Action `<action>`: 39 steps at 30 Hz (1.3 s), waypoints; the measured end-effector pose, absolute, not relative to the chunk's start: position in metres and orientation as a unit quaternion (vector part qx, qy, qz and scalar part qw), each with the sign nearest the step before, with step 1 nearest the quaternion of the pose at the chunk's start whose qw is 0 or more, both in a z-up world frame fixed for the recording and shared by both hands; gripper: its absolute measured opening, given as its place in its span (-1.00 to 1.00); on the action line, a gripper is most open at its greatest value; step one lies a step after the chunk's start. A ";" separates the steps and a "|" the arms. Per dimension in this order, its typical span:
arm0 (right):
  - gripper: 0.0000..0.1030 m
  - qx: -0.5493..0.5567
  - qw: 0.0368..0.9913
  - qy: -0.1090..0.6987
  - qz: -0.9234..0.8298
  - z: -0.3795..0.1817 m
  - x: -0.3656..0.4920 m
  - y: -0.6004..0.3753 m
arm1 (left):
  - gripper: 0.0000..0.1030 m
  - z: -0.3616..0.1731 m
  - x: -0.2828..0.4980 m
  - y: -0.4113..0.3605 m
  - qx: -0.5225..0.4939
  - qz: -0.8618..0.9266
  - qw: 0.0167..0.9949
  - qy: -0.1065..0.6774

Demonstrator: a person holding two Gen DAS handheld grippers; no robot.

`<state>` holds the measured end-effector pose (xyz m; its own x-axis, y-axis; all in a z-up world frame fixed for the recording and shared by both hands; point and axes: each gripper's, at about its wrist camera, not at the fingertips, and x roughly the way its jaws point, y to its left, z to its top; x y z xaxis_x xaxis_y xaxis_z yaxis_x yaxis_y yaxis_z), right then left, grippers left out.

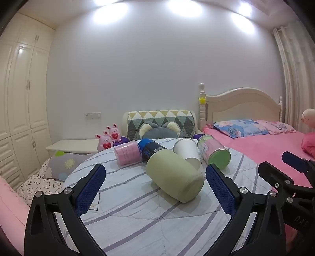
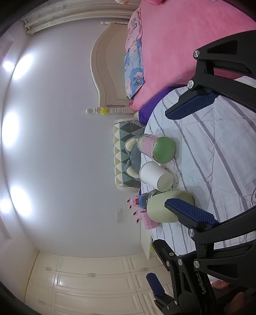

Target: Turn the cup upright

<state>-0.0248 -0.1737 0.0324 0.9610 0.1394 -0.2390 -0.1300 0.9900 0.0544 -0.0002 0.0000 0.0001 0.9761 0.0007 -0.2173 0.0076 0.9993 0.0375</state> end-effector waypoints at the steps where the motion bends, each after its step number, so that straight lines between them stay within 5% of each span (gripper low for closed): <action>1: 0.62 0.019 0.990 0.121 0.068 0.032 -0.025 -0.174 | 1.00 0.000 0.000 0.001 0.019 -0.003 0.994 0.110; 39: 0.62 0.020 0.975 0.197 0.104 0.054 0.034 -0.160 | 1.00 0.016 0.049 0.026 0.020 0.029 0.988 0.151</action>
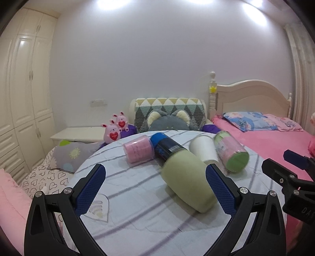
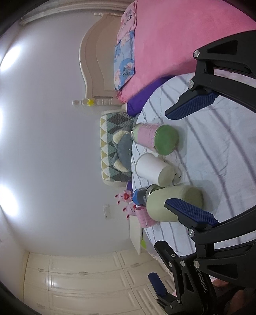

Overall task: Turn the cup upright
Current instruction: 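Reach the right gripper to the lying blue CoolTowel can and grasp it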

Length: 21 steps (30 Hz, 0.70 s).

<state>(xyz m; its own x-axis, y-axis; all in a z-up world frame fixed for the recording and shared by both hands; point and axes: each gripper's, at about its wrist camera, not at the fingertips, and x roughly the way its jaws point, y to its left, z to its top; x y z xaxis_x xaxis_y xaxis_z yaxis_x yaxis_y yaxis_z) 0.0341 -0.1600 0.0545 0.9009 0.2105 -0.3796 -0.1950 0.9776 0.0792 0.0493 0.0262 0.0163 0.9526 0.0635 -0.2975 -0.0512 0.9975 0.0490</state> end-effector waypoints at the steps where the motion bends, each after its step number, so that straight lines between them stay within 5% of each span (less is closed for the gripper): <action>1: 0.62 0.020 0.973 0.201 0.111 0.058 0.042 -0.158 | 1.00 0.018 0.052 0.027 0.025 0.031 0.987 0.153; 21: 0.62 -0.037 0.887 0.388 0.248 0.078 0.217 -0.079 | 1.00 0.031 0.175 0.105 -0.034 0.081 0.937 0.338</action>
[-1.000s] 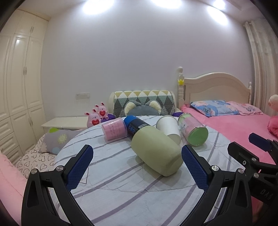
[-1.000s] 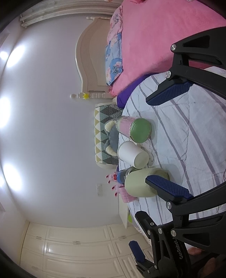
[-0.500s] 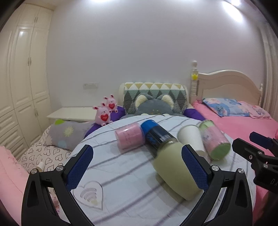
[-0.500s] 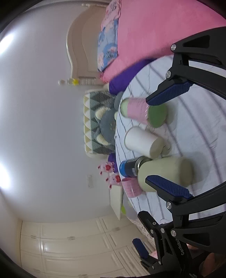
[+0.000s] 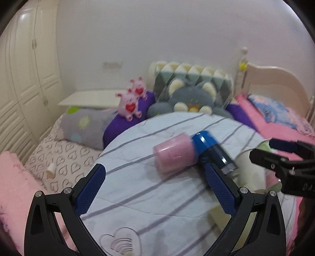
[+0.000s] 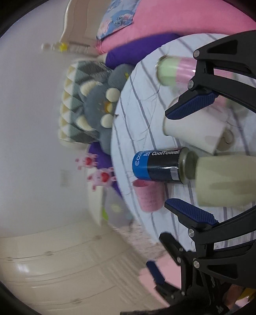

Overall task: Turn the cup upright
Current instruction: 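Reach the right gripper to the lying blue CoolTowel can and grasp it, then lift the blue can with the right gripper and carry it toward the left gripper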

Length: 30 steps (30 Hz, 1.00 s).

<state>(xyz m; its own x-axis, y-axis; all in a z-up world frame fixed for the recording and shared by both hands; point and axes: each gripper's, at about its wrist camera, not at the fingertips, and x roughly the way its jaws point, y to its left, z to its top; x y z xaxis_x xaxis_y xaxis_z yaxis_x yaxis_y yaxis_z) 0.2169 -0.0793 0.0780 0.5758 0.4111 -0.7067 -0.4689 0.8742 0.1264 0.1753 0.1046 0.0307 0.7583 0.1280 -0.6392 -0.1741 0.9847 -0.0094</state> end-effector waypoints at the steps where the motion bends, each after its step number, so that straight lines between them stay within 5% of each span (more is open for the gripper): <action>1: 0.62 -0.044 0.879 0.401 0.255 0.076 0.227 -0.073 | 1.00 0.029 0.180 0.107 -0.036 0.081 0.934 0.347; 24: 0.62 -0.173 0.702 0.633 0.277 -0.011 0.314 0.002 | 1.00 -0.018 0.230 0.146 -0.088 0.057 0.858 0.502; 25: 0.59 -0.171 0.702 0.633 0.278 -0.012 0.316 0.002 | 1.00 -0.019 0.231 0.146 -0.088 0.055 0.857 0.505; 26: 0.34 -0.166 0.702 0.635 0.278 -0.013 0.318 0.001 | 1.00 -0.020 0.231 0.146 -0.087 0.055 0.856 0.507; 30: 0.34 -0.162 0.699 0.634 0.288 -0.008 0.318 0.000 | 1.00 -0.022 0.233 0.147 -0.092 0.052 0.854 0.510</action>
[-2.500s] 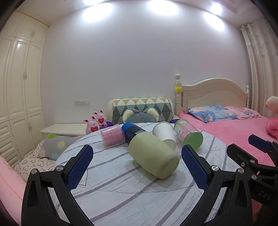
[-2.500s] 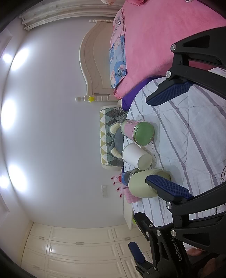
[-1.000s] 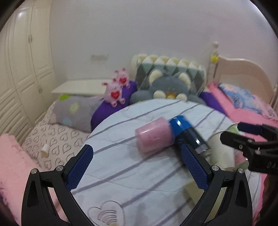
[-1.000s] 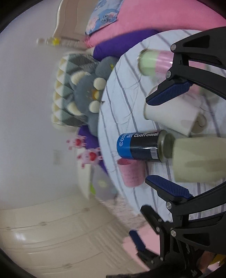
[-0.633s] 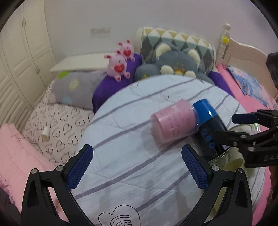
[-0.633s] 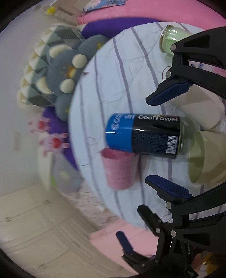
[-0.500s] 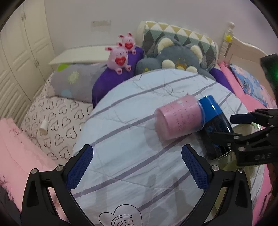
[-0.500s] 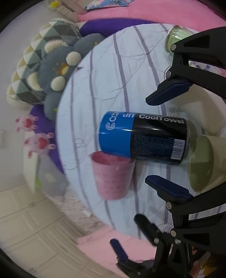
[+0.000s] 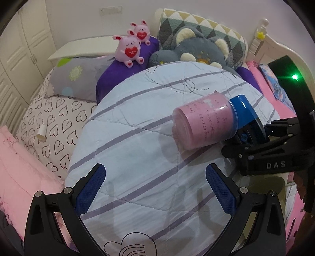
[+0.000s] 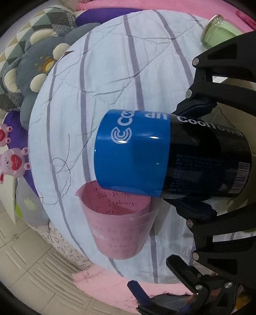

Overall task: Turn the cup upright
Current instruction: 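Lift the blue can with the right gripper and carry it toward the left gripper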

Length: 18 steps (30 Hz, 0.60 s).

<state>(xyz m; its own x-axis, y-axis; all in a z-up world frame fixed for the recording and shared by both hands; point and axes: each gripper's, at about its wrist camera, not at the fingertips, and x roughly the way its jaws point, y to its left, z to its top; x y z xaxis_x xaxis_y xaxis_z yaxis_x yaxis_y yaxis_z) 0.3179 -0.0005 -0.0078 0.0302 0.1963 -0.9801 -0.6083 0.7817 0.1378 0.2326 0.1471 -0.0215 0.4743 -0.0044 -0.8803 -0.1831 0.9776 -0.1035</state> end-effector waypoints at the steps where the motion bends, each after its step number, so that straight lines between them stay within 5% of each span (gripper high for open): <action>1: 0.34 -0.163 0.697 0.635 0.290 -0.008 0.317 0.000 | 0.99 -0.021 0.233 0.148 -0.095 0.052 0.853 0.511; 18: 0.35 -0.124 0.725 0.613 0.288 0.034 0.304 -0.022 | 1.00 0.003 0.226 0.133 -0.094 0.042 0.867 0.488</action>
